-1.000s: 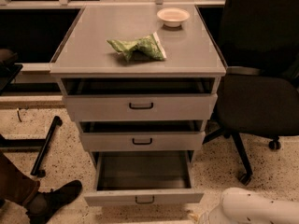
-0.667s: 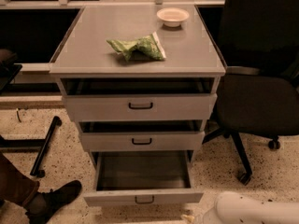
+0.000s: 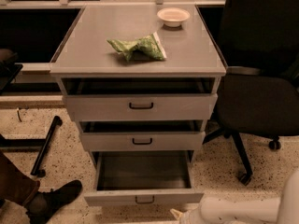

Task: Close bottom drawer

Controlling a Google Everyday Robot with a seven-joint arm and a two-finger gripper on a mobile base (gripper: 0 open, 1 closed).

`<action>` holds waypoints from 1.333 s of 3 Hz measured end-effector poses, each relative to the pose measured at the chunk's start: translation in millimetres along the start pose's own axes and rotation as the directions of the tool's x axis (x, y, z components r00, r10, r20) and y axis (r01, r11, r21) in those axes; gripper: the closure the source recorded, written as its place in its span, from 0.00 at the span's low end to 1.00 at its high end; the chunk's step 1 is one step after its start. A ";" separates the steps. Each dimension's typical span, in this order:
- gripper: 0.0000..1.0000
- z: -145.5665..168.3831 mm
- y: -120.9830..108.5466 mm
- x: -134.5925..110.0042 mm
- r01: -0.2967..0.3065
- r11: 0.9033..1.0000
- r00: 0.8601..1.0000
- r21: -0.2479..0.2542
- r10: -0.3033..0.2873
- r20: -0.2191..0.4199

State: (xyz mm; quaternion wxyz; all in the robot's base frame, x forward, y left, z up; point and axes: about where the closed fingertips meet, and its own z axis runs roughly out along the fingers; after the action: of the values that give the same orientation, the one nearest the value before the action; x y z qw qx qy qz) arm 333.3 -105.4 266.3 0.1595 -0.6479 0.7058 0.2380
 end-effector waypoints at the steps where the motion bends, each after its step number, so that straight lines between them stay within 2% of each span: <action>1: 0.00 74.5 1.0 18.4 -0.042 0.998 0.998 -0.043 0.044 0.045; 2: 0.00 74.0 0.6 18.3 -0.041 0.998 0.998 -0.042 0.043 0.044; 3: 0.00 87.4 -8.3 17.1 -0.025 0.999 0.999 -0.041 0.026 0.036; 4: 0.00 128.3 -40.3 11.7 0.033 0.999 0.999 -0.001 -0.033 0.038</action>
Offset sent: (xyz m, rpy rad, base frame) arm 0.0003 0.0169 -0.0534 0.0299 0.0287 -0.0090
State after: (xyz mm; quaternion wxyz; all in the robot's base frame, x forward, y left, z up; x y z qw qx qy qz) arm 361.2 -47.6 147.6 0.1761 -0.6551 0.6916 0.2481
